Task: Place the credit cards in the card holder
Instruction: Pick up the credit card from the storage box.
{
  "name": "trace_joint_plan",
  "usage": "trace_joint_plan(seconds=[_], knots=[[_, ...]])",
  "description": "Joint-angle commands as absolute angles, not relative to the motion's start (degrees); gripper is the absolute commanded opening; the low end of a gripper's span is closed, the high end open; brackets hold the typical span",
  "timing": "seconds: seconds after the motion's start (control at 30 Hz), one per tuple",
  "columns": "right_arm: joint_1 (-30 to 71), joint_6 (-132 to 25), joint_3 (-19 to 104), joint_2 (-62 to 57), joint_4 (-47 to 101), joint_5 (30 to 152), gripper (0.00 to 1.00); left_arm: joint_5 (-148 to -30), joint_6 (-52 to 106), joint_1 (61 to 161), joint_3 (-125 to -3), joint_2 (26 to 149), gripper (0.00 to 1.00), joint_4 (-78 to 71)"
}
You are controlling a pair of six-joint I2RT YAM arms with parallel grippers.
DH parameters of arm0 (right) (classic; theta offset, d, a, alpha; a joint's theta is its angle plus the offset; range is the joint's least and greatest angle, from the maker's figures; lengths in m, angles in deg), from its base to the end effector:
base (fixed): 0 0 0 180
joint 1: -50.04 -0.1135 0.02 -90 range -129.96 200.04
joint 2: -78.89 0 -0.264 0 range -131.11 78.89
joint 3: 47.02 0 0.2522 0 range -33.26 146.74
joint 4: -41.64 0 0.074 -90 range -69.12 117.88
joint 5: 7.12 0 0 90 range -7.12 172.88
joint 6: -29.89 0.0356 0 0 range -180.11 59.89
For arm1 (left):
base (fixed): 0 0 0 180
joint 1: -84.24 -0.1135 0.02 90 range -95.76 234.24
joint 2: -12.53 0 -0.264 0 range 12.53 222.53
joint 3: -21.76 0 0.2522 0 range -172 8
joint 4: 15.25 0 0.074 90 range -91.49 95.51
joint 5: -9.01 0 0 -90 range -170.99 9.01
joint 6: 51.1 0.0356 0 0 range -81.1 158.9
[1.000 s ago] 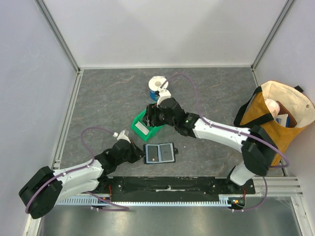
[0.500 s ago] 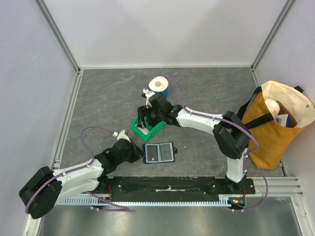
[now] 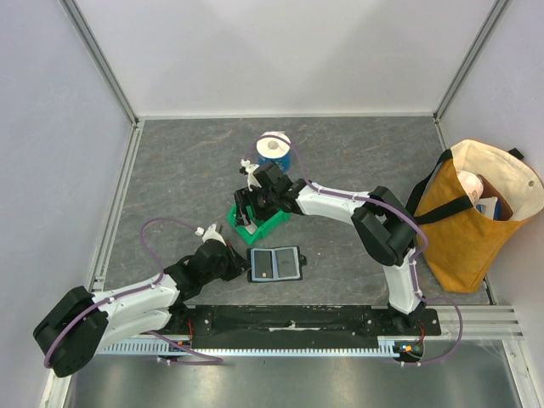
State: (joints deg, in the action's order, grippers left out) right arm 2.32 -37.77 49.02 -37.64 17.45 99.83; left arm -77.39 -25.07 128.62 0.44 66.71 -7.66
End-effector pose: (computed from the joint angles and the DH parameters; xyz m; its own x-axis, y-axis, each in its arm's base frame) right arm 0.2957 0.3407 0.1854 -0.7596 -0.2949 -0.5798 -0.6038 0.6511 0.4599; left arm 0.1164 -0.1108 0.1197 -0.8000 -0.4718 -0.3706 -0.1253 0.7354 -0.6659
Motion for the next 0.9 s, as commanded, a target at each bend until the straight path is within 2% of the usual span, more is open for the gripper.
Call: trace_joint_plan(seconds=[0.0, 0.53, 0.87], knots=[[2.49, -39.11, 51.64, -37.74, 17.07, 103.62, 0.81, -73.25, -21.48, 128.63, 1.40, 68.35, 0.02, -0.96], [3.29, -38.76, 51.47, -35.19, 17.25, 105.12, 0.66, -73.52, -21.66, 128.63, 1.40, 68.17, 0.02, -0.78], [3.64, -38.67, 50.68, -33.78, 17.43, 105.56, 0.52, -73.52, -21.66, 128.63, 1.49, 68.52, 0.02, -1.05]])
